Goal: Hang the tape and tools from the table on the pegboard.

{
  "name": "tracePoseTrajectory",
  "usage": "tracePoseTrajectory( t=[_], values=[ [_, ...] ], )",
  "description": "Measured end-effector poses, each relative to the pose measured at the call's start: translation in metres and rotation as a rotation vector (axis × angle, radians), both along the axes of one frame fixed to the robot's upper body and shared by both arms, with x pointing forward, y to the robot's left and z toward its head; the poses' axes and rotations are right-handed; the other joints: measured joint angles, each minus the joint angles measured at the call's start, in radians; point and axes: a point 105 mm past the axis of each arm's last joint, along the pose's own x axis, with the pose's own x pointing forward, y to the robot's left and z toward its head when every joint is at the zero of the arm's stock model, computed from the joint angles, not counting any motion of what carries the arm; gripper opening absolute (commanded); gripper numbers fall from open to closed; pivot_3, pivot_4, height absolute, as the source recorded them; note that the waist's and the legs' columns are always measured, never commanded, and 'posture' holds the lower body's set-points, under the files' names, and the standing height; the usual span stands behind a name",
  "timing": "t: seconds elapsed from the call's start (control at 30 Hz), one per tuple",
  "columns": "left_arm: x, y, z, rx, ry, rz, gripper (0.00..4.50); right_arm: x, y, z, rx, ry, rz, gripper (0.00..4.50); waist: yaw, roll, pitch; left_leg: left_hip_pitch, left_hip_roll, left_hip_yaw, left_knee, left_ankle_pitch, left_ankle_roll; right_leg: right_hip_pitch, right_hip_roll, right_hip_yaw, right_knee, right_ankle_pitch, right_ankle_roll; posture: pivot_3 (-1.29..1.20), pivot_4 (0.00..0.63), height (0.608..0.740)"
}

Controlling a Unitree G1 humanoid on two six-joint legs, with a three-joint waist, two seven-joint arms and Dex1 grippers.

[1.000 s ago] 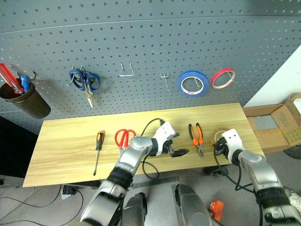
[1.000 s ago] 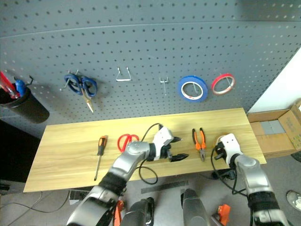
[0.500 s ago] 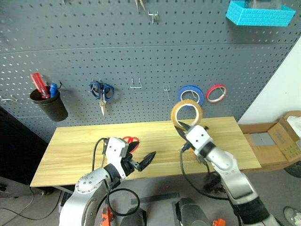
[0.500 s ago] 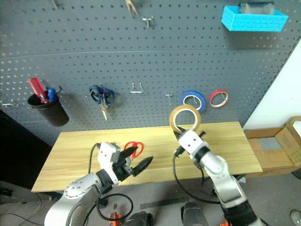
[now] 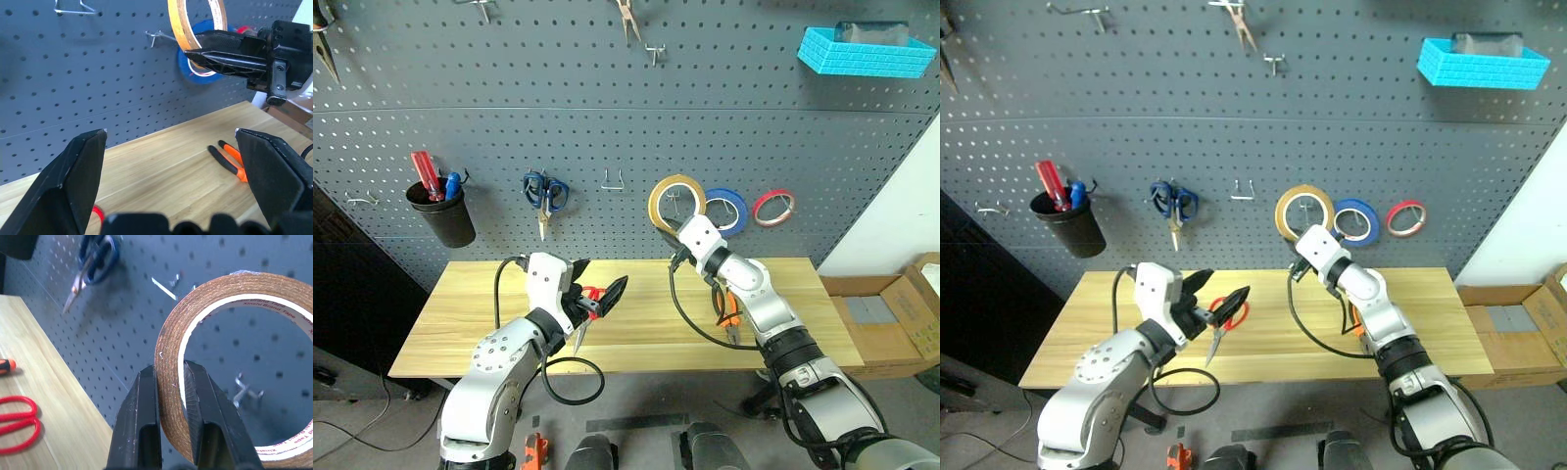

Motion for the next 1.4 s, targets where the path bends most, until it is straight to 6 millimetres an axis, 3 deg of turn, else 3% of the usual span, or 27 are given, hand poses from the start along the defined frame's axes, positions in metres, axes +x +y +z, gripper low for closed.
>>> tracePoseTrajectory(
  t=[0.17,0.3,0.43,0.73,0.87,1.0,1.07,1.2,1.4],
  values=[
    [0.007,-0.013,0.015,-0.043,-0.045,-0.039,4.5,0.01,0.004,-0.011,0.012,0.114,-0.02,0.11,0.006,0.0,0.0,0.001,0.0,-0.001,-0.003,0.001,-0.001,-0.001,0.0,-0.001,0.0,-0.001,-0.001,0.0,0.038,0.74],
    [0.013,-0.014,0.013,-0.044,-0.031,-0.038,4.5,0.013,0.008,-0.012,0.019,0.158,-0.012,0.11,0.003,0.001,-0.001,0.001,0.0,0.0,-0.003,0.001,-0.001,0.0,0.001,0.0,0.0,-0.001,-0.001,0.0,0.038,0.74],
    [0.016,-0.014,0.014,-0.04,-0.036,-0.037,4.5,0.014,0.009,-0.016,0.029,0.193,-0.022,1.32,0.003,0.001,-0.001,0.001,0.0,-0.001,-0.003,0.001,-0.001,0.0,0.001,-0.001,0.0,-0.001,-0.001,0.0,0.045,0.74],
    [0.011,-0.018,0.003,-0.038,0.0,-0.051,4.5,0.012,-0.015,-0.02,0.02,0.186,-0.093,4.47,0.003,0.002,-0.001,0.001,0.0,0.0,-0.004,0.001,-0.001,0.0,0.001,0.0,0.0,-0.004,0.004,-0.01,0.079,0.74],
    [0.001,-0.022,-0.012,0.004,0.03,-0.084,4.5,-0.011,-0.028,-0.031,0.013,0.231,-0.105,4.49,0.006,0.004,0.001,0.001,0.0,-0.001,-0.005,0.001,-0.001,0.0,0.0,0.0,0.0,-0.007,0.004,-0.04,0.119,0.74],
    [-0.02,-0.012,-0.052,0.193,0.103,-0.146,4.5,-0.042,-0.05,-0.058,-0.017,0.409,-0.188,4.49,0.004,0.01,0.014,0.001,0.001,0.0,-0.005,0.0,-0.001,-0.001,-0.001,0.001,0.001,-0.012,-0.002,-0.07,0.159,0.74],
    [-0.025,-0.014,-0.063,0.254,0.112,-0.196,4.5,-0.045,-0.054,-0.066,-0.004,0.514,-0.254,4.49,0.002,0.011,0.029,0.001,0.002,0.001,-0.004,0.001,-0.001,-0.001,-0.001,0.001,0.002,-0.012,-0.003,-0.08,0.171,0.74],
    [-0.023,-0.013,-0.071,0.383,0.065,-0.282,4.5,-0.038,-0.057,-0.075,0.125,0.736,-0.445,4.49,0.002,0.012,0.046,0.0,0.012,0.003,-0.004,0.001,0.0,-0.004,0.0,-0.001,0.002,-0.012,-0.003,-0.09,0.184,0.74],
    [0.013,-0.006,-0.06,0.496,-0.034,-0.315,4.5,-0.002,-0.077,-0.066,0.225,0.863,-0.704,4.49,0.003,0.012,0.061,-0.006,0.012,0.006,-0.005,0.002,0.002,-0.009,0.001,-0.001,0.001,-0.007,0.001,-0.08,0.204,0.74]
  ],
)
